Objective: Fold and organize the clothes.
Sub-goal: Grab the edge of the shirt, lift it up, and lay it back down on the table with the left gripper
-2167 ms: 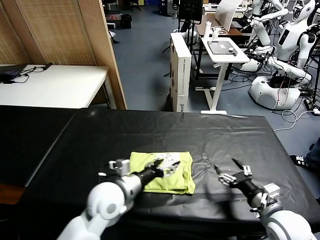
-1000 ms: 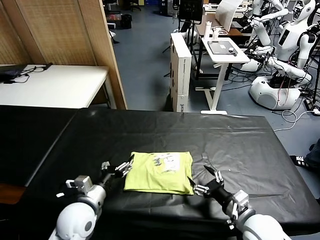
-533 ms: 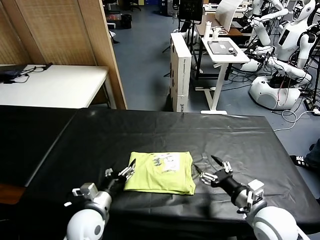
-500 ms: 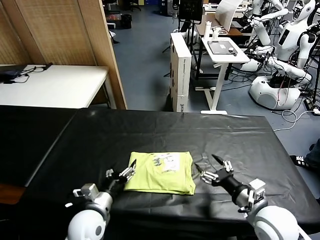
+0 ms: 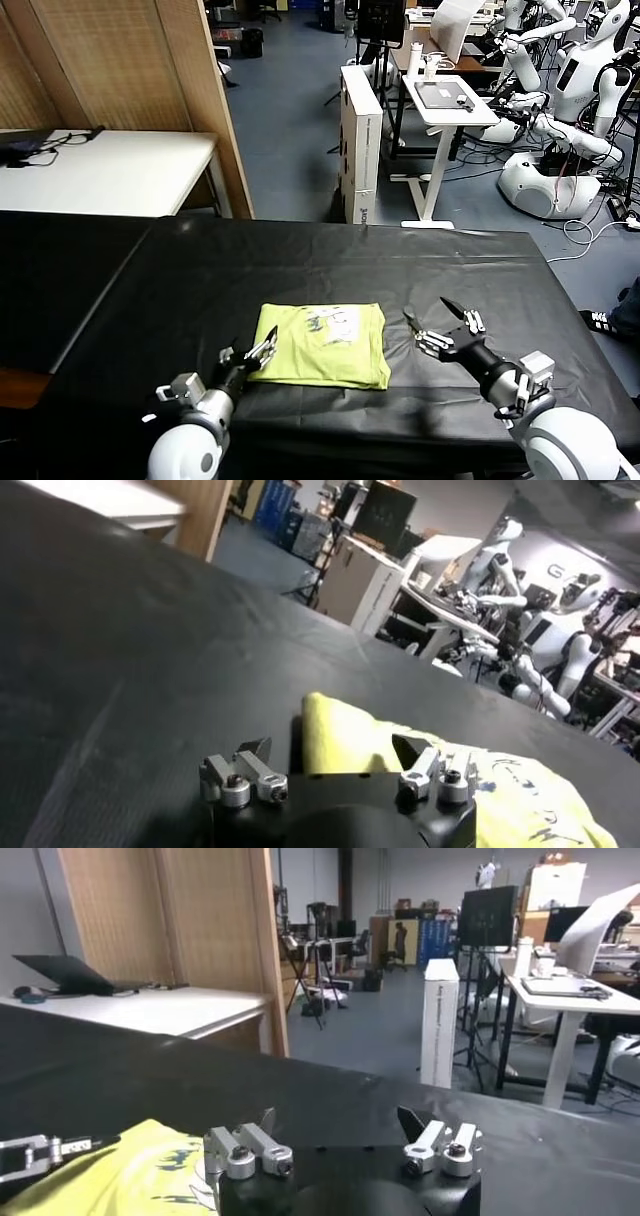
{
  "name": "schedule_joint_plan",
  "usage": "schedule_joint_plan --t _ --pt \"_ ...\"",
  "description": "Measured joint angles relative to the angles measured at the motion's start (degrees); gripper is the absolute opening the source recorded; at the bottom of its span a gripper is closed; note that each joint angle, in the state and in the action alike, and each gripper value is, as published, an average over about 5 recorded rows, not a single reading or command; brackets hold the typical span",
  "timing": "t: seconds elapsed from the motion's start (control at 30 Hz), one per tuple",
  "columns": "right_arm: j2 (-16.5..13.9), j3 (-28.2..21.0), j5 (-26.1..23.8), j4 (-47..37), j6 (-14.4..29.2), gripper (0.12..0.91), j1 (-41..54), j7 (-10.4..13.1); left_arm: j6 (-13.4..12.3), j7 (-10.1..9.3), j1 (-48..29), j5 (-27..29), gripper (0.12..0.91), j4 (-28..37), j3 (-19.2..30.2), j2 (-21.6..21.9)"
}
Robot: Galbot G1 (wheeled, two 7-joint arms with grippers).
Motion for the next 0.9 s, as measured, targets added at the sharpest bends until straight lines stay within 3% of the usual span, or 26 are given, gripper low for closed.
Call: schedule_joint_plan --t 0.1,0.17,0.43,0.53,0.67,0.9 --pt "-0.1 -0.1 -0.1 0.0 0.0 0.907 0.1 0.0 0.0 0.48 0.1 -0.5 0.886 0.4 0.0 -0.1" --pt "-0.1 -0.3 -0.3 -0.1 0.0 0.907 0.1 -0.1 0.1 0.73 0.1 -1.1 0.824 0.5 0.0 -0.2" --pt "0.0 -0.9 -1.4 -0.6 0.0 0.907 0.2 -0.5 1.6 0.68 0.1 -5.2 0.333 0.4 -0.1 -0.4" --pt "0.2 -0.9 -1.9 -0.9 0.2 0.907 0.1 -0.5 2.8 0.15 -0.1 -7.7 0.209 0.0 -0.4 -0.6" --pt "0.7 -0.7 -2.5 -1.6 0.5 0.907 0.1 -0.6 4.2 -0.31 -0.7 -9.5 0.208 -0.7 -1.4 -0.4" --pt "2.0 -0.9 -3.4 -3.3 1.0 0.907 0.3 -0.6 3.6 0.93 -2.5 -7.3 0.204 -0.5 -4.3 4.4"
